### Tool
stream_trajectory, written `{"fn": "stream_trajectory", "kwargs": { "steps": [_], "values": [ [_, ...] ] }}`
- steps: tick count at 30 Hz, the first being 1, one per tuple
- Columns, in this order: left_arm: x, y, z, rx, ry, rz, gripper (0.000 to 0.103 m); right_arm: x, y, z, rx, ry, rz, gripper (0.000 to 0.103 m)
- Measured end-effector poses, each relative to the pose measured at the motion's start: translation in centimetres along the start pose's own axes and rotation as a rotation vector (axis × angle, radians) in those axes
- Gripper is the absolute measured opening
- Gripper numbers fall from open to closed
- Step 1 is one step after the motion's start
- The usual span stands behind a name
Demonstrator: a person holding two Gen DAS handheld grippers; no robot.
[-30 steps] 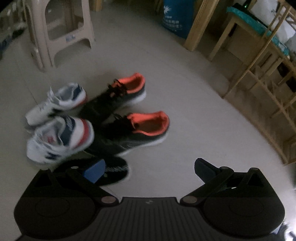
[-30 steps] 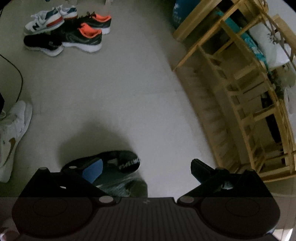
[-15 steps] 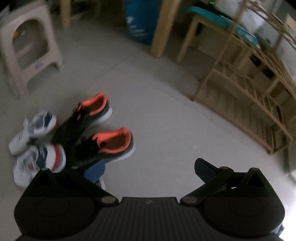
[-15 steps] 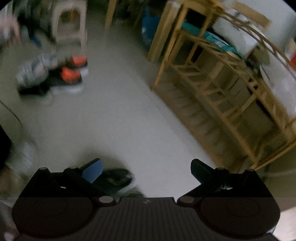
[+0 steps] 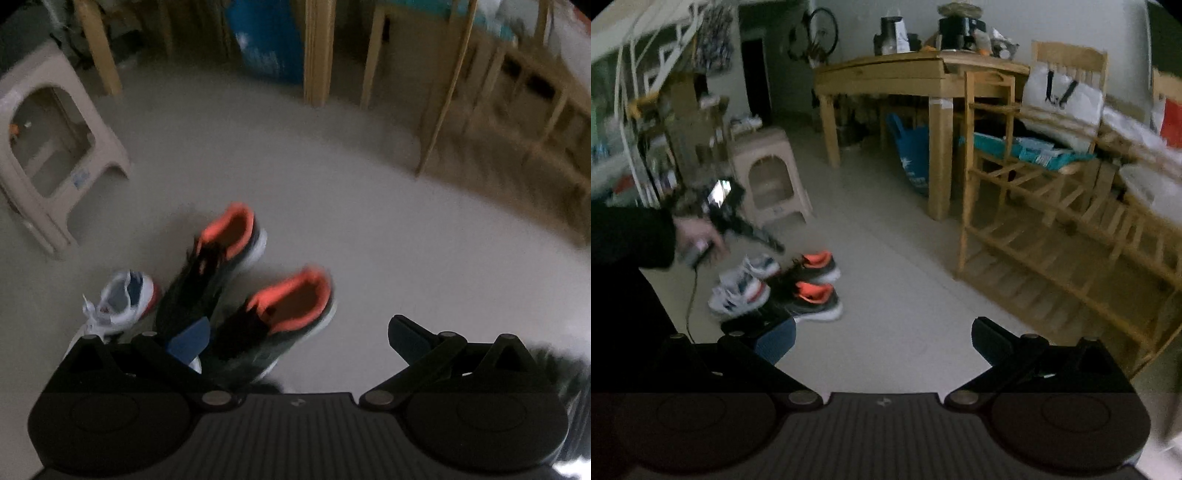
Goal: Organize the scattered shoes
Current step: 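Grasp the second black SPORTSPCR slip-on with the left tool and lift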
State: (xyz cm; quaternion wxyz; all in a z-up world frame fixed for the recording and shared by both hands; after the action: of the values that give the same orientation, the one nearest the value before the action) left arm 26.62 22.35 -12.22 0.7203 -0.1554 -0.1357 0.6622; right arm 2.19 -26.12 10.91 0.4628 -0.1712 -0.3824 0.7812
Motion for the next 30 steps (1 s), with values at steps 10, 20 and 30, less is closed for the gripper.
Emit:
{"fn": "stream_trajectory", "kwargs": {
  "steps": [10, 20, 30],
  "values": [
    [-1.7, 11.1, -12.0, 0.176, 0.029, -0.398, 0.103, -1.2, 6.6, -9.5, 0.206, -0.125, -0.065, 0.103],
    [-0.3, 14.7, -18.8, 0.267, 0.011, -0.556, 0.096, -1.0, 8.1, -11.8, 0.289, -0.141, -0.052, 0.103],
    [0.4, 12.9, -17.8, 0.355, -0.057, -0.619, 0.015, -3.0, 8.8, -11.5, 0.293, -0.084, -0.153, 0.103]
  ]
}}
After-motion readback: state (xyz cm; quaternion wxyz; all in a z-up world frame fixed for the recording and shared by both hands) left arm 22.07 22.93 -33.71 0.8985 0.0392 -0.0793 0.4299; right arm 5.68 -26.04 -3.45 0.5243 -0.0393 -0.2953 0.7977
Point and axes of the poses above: each gripper's, at about its wrist camera, not at the fingertips, and z roughly against the way its jaws point, x to its left, y to its underside, the point moved 5 cm from there along -z, roughly the way its jaws point, and after that the axes turned 1 degree about x, right-handed, at the moved point
